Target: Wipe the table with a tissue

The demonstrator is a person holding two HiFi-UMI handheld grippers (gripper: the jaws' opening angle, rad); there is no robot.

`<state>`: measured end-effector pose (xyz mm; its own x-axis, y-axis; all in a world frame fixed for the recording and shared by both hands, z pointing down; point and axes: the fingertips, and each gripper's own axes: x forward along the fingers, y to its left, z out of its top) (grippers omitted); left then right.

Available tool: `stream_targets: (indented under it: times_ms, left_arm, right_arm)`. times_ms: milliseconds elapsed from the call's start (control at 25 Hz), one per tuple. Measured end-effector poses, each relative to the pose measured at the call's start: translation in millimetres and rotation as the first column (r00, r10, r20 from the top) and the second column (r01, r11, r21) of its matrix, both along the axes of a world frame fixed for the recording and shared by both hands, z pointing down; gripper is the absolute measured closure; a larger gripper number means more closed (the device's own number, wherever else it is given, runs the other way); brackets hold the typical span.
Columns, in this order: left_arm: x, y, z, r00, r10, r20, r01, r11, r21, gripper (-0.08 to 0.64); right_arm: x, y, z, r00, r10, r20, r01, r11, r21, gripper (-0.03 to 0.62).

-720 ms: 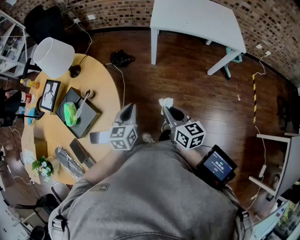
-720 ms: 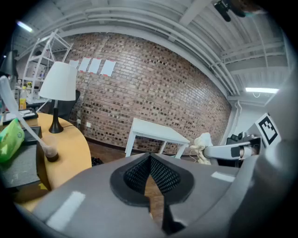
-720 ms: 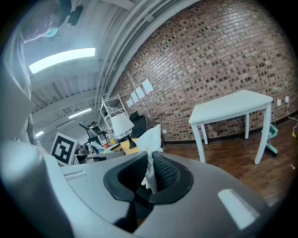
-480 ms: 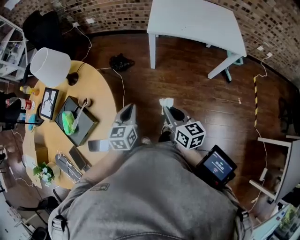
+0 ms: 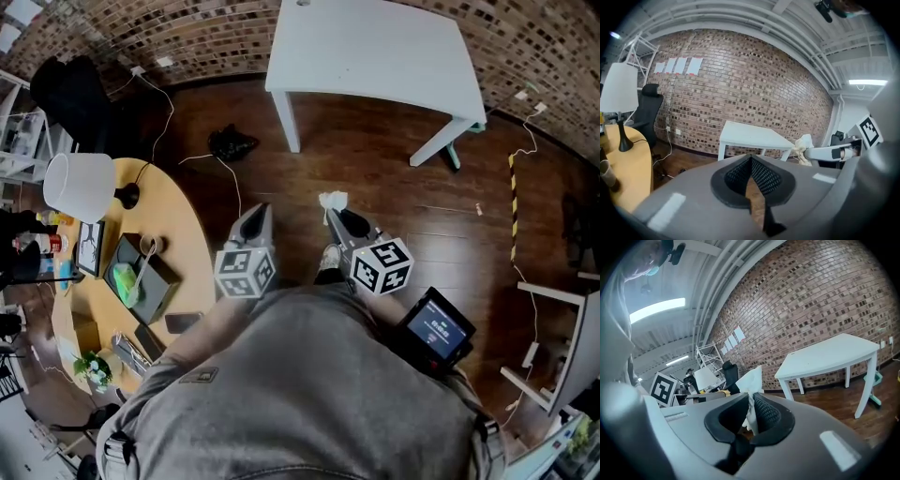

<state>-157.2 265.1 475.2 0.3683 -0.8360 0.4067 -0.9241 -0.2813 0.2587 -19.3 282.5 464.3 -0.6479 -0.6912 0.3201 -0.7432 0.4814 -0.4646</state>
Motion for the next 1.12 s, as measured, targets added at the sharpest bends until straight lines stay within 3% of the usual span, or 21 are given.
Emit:
stream_targets:
  times_ms: [320, 720, 1120]
  left_arm:
    - [42.6, -35.8, -0.1, 1.0, 0.012, 0.016, -0.012, 1.0, -0.019, 0.558]
    - [45.0, -79.9, 2.1, 1.0, 0.003, 0.018, -0.003, 1.0, -0.021, 0.558]
    - [37.7, -180.3, 11.8, 0.999, 0.038, -0.028, -0.038, 0.999, -0.011, 0.558]
  right_arm:
    - [42.0, -35.6, 6.4, 1.0, 0.019, 0.018, -0.019, 1.0, -0.022, 0.551]
    - [50.8, -74.1, 13.1, 0.999, 0.034, 0.021, -0.033, 0.999, -0.035, 0.551]
    - [47.4, -164.6, 19.8, 0.996, 0.085, -0.032, -0.086, 0.996, -0.035, 0.551]
